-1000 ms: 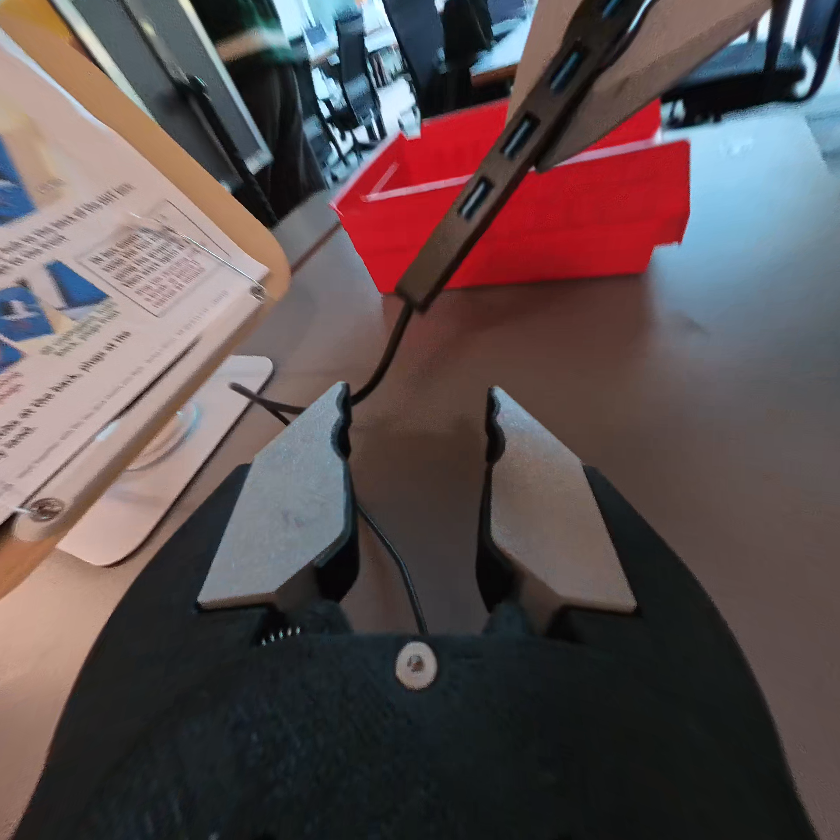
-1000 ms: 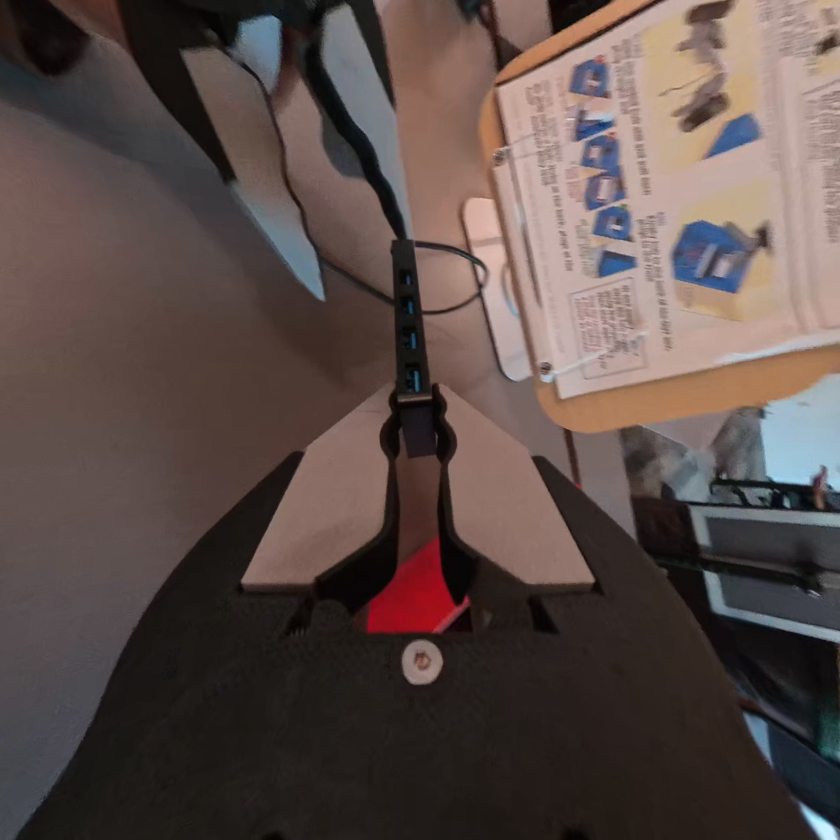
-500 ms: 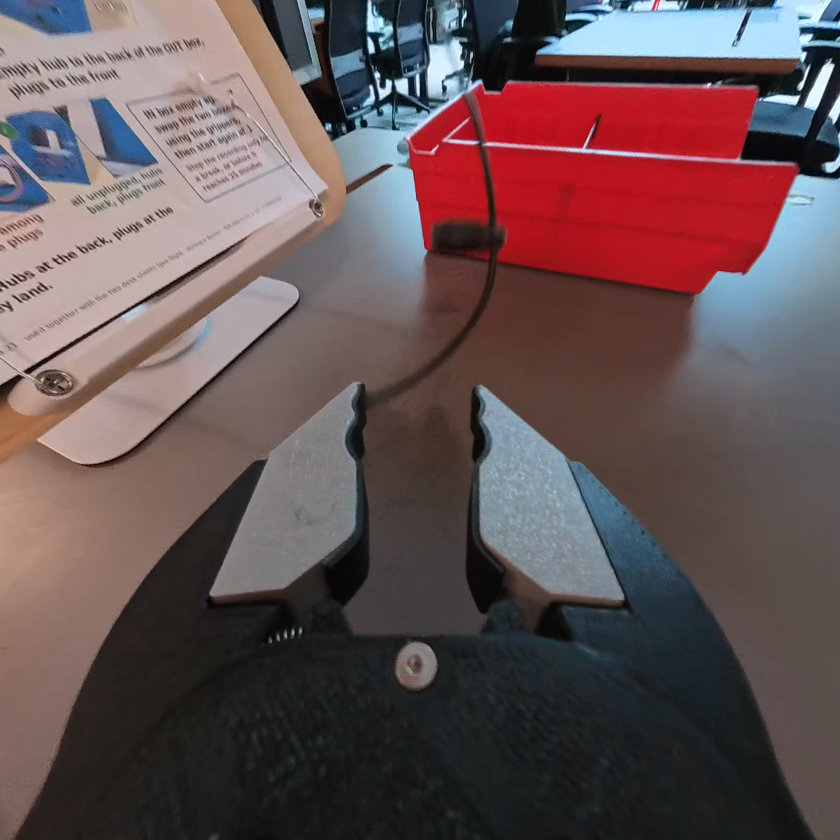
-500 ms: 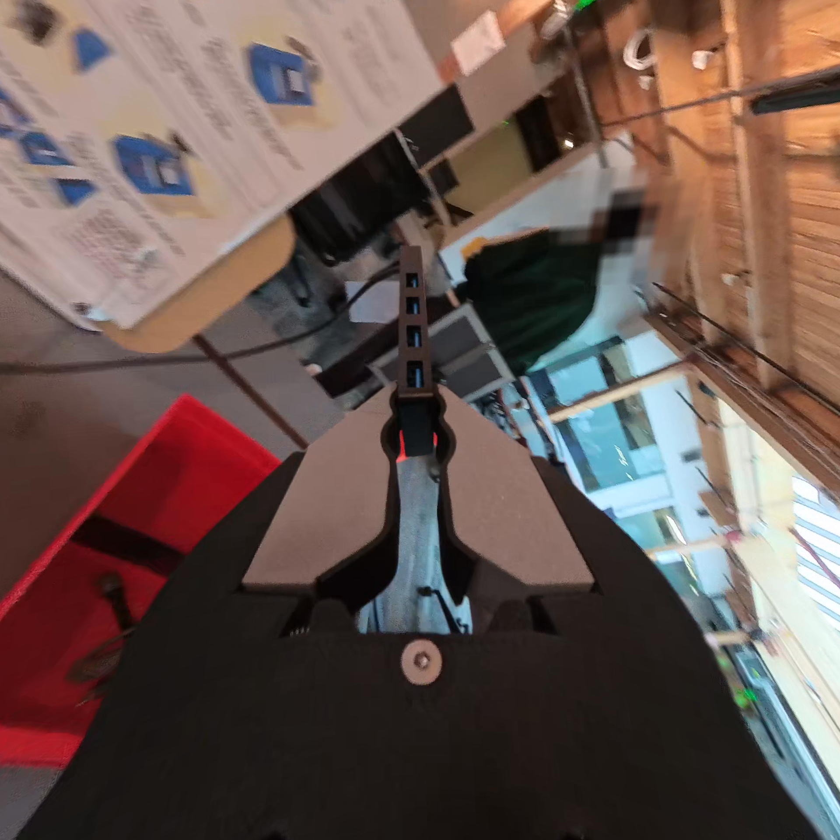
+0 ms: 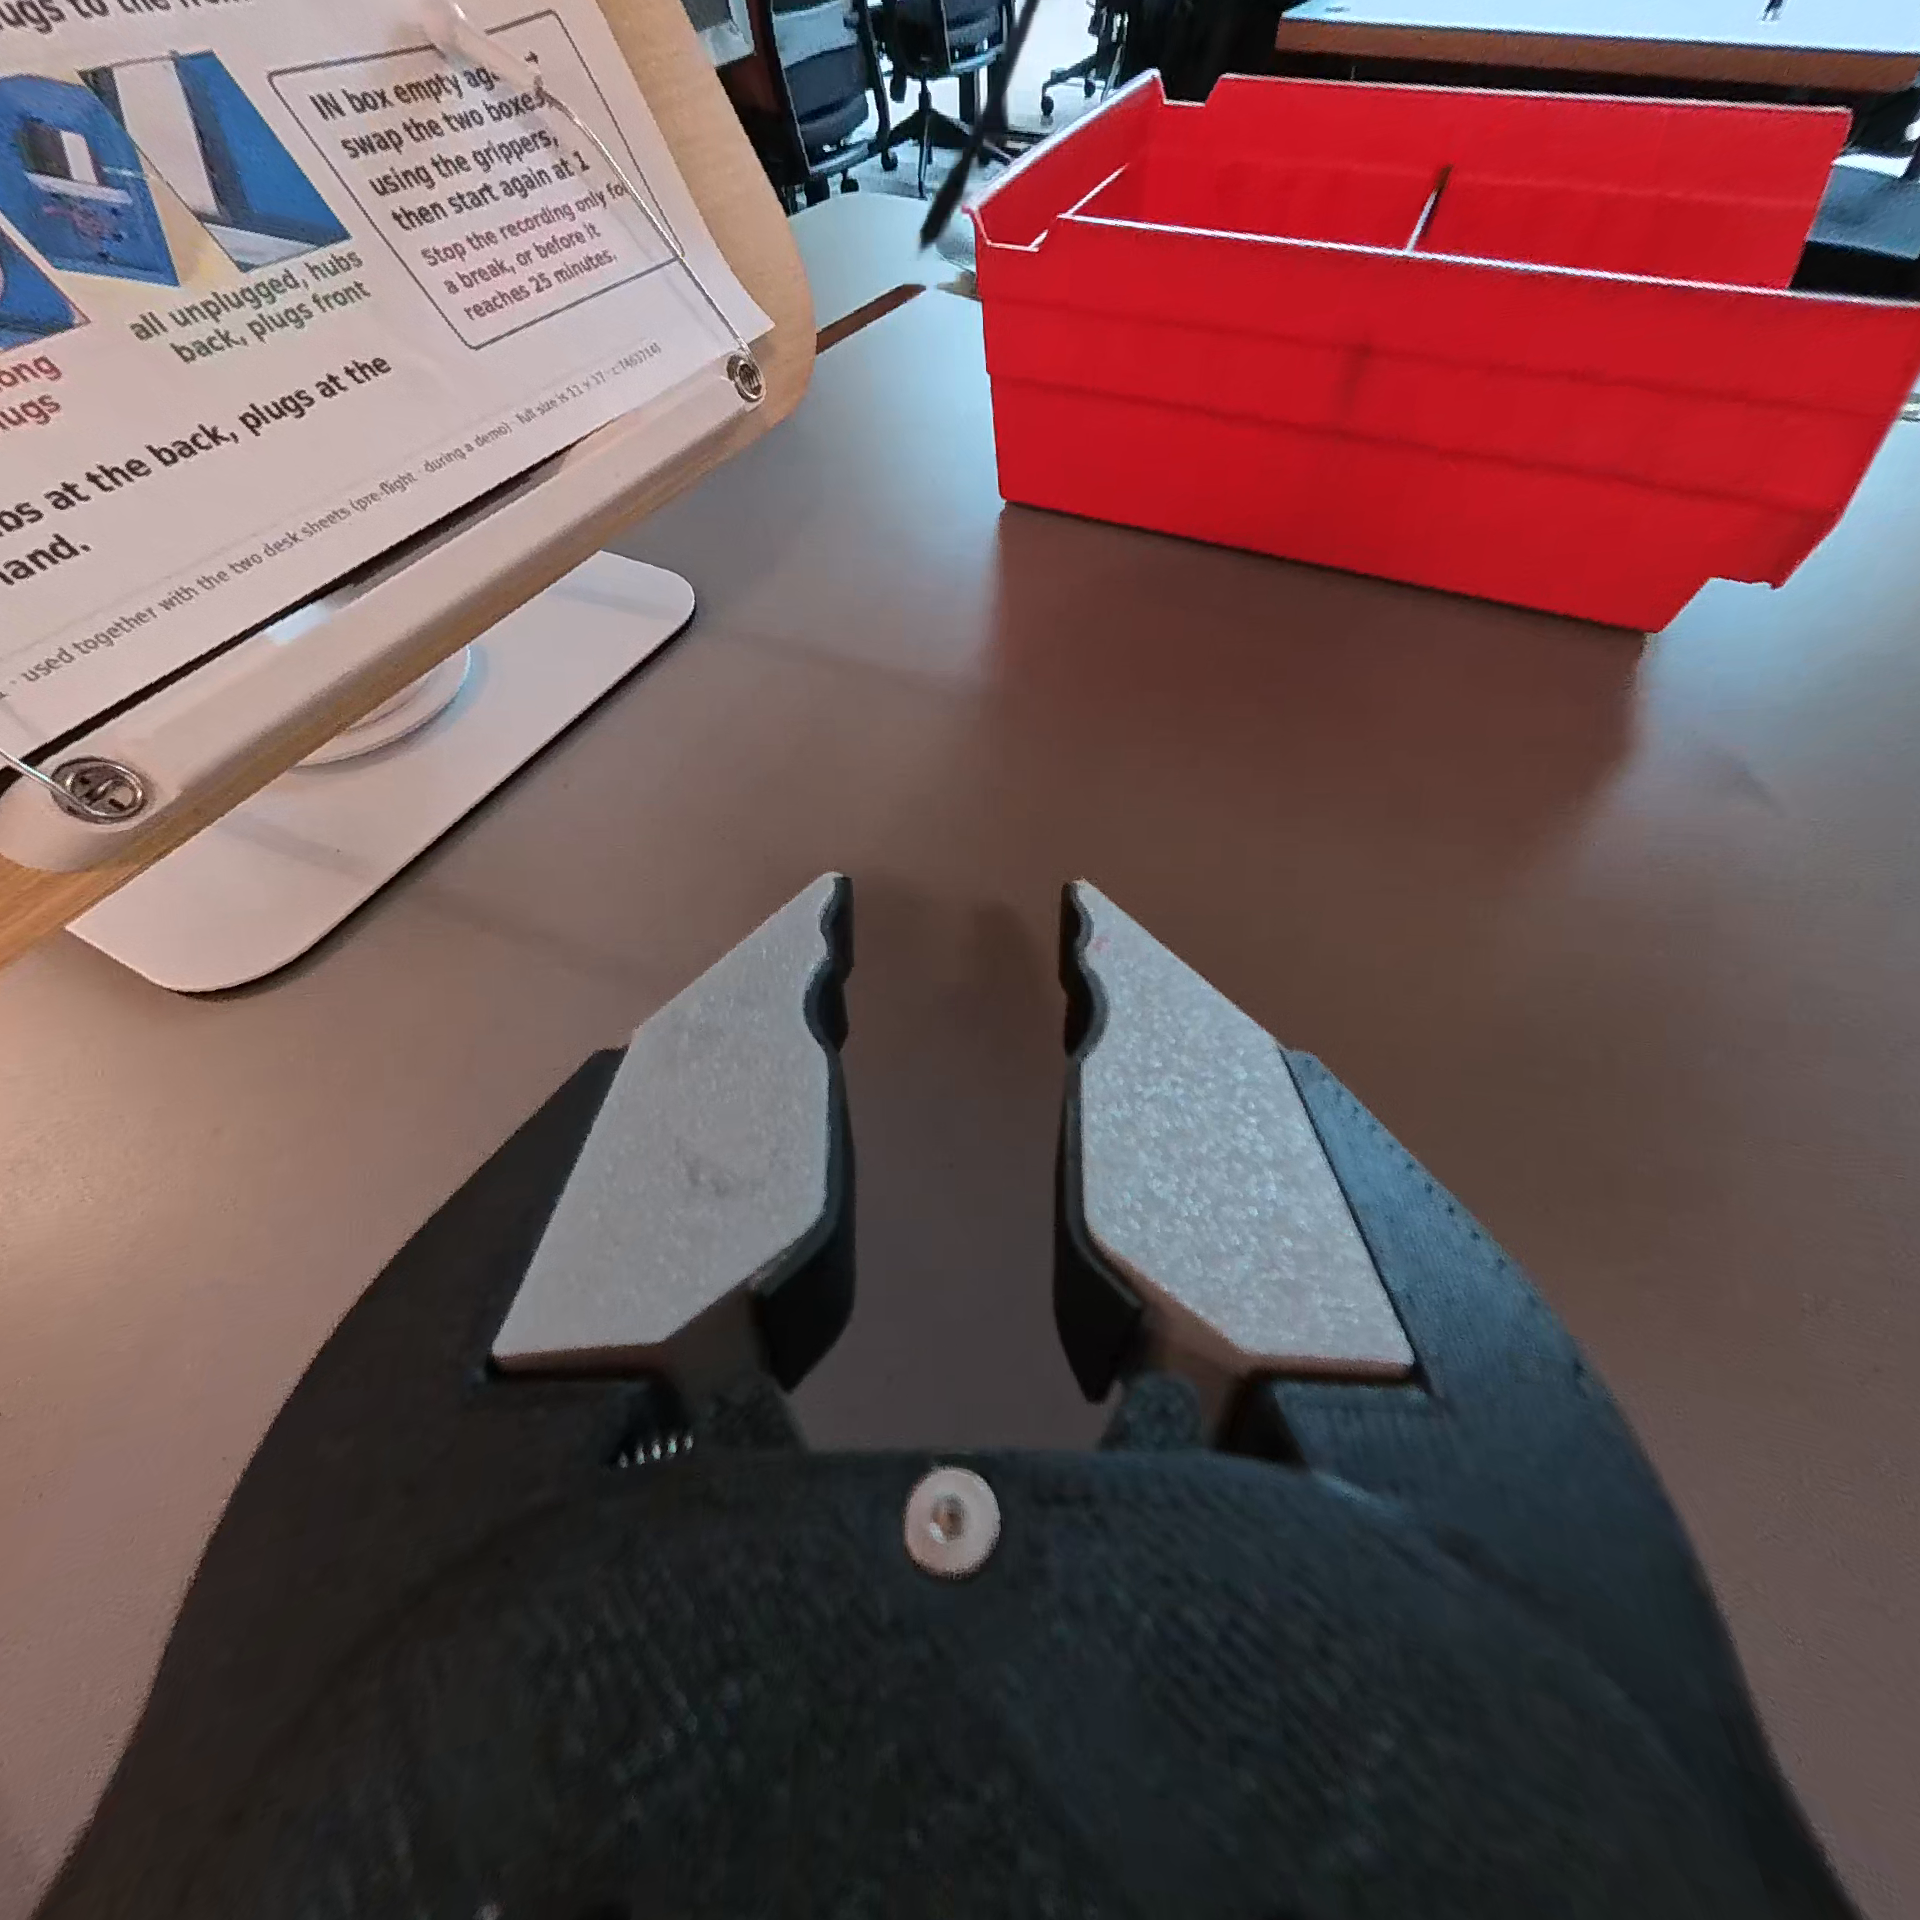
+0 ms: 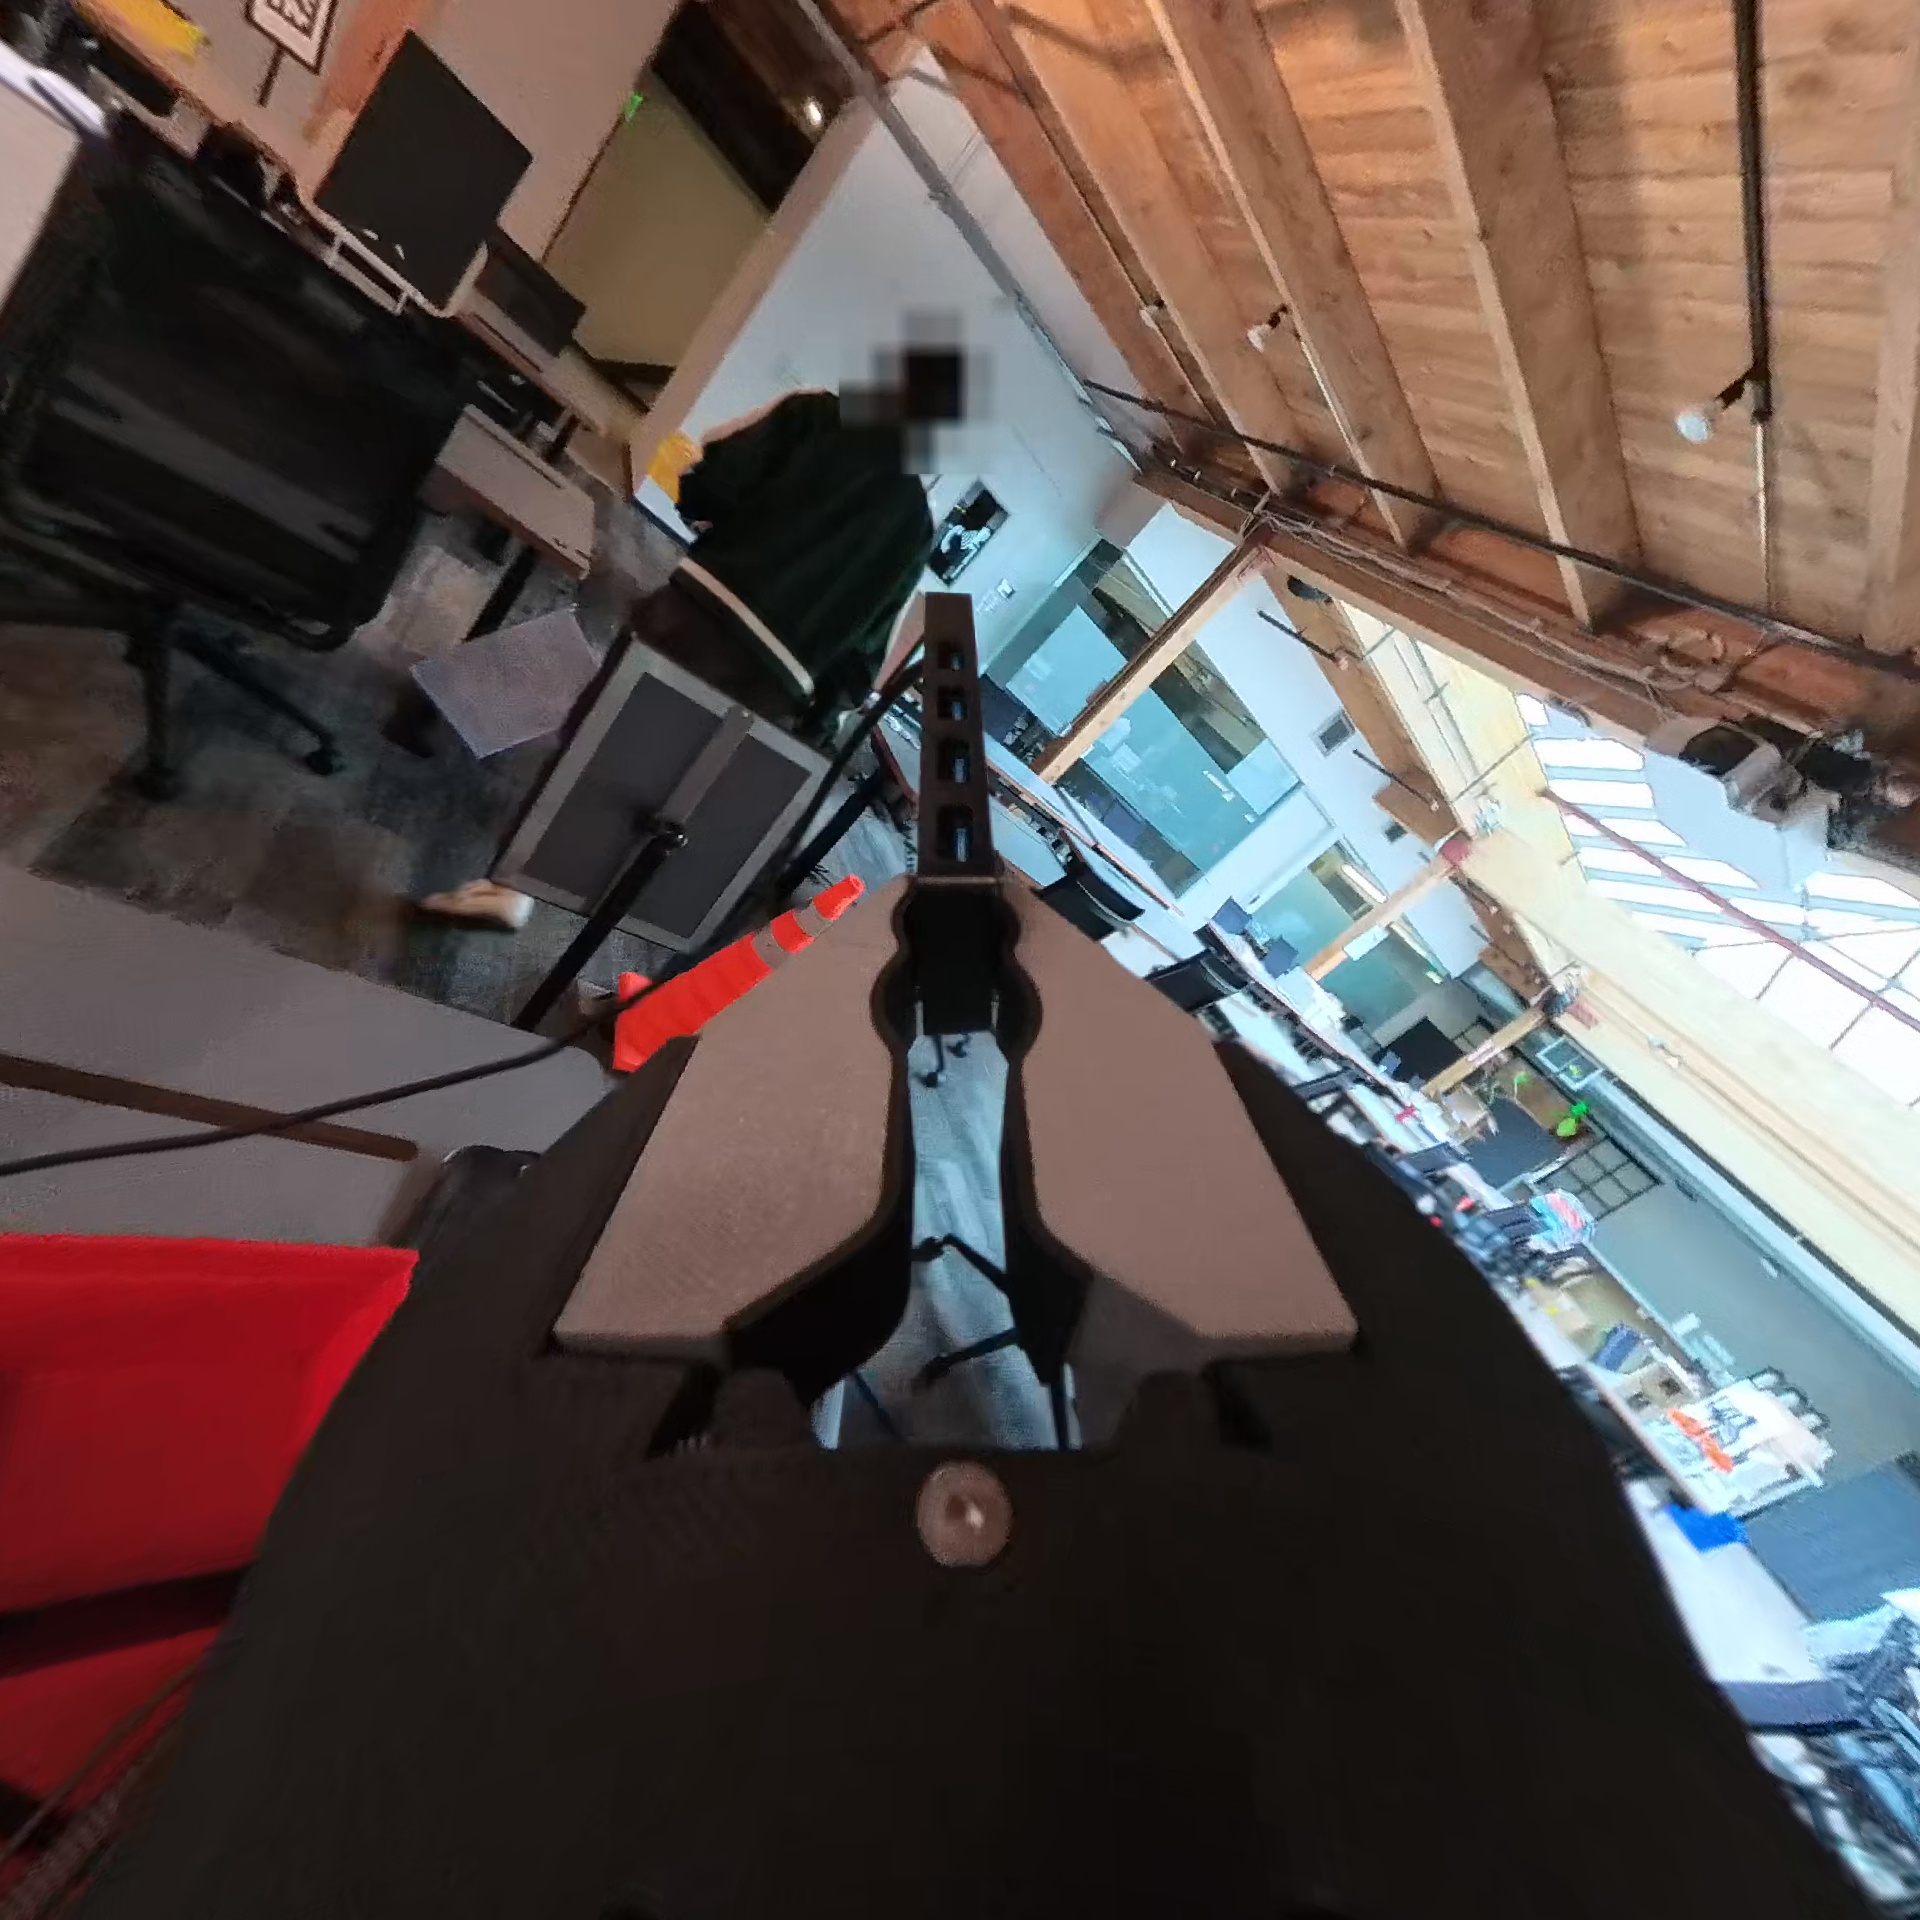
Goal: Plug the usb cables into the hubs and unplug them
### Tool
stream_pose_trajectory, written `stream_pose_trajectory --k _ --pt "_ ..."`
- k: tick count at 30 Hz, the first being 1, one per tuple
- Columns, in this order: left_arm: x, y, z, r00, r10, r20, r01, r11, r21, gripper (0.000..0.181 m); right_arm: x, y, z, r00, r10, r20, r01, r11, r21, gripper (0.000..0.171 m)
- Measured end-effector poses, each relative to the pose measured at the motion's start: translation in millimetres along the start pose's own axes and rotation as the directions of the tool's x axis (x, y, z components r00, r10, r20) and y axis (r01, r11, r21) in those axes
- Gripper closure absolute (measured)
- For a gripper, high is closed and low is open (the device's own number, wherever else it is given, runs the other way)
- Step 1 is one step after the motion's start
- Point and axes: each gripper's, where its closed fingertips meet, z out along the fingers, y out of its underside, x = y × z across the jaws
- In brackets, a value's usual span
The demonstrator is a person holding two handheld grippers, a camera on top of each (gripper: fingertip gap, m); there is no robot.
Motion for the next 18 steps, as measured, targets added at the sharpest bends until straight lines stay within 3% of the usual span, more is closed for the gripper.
stream_pose_trajectory --k 5,8,12,18 --pt "1 0 0 1.0 0.002 -0.001 -0.002 1.0 -0.004 0.144 0 5 10 1.0 -0.002 0.003 0.002 1.0 -0.028 0.164" --pt "1 0 0 1.0 -0.008 -0.008 0.008 1.0 -0.004 0.144 -18 9 14 0.997 0.023 0.075 -0.021 0.999 -0.032 0.164" --pt "0 2 0 1.0 -0.025 -0.013 0.025 1.0 -0.007 0.144 -10 13 16 1.0 0.004 0.02 -0.003 0.999 -0.043 0.164" --pt "0 4 1 1.0 -0.027 -0.012 0.027 0.999 -0.021 0.145 40 -5 -8 0.967 0.253 -0.008 -0.251 0.963 0.096 0.164"
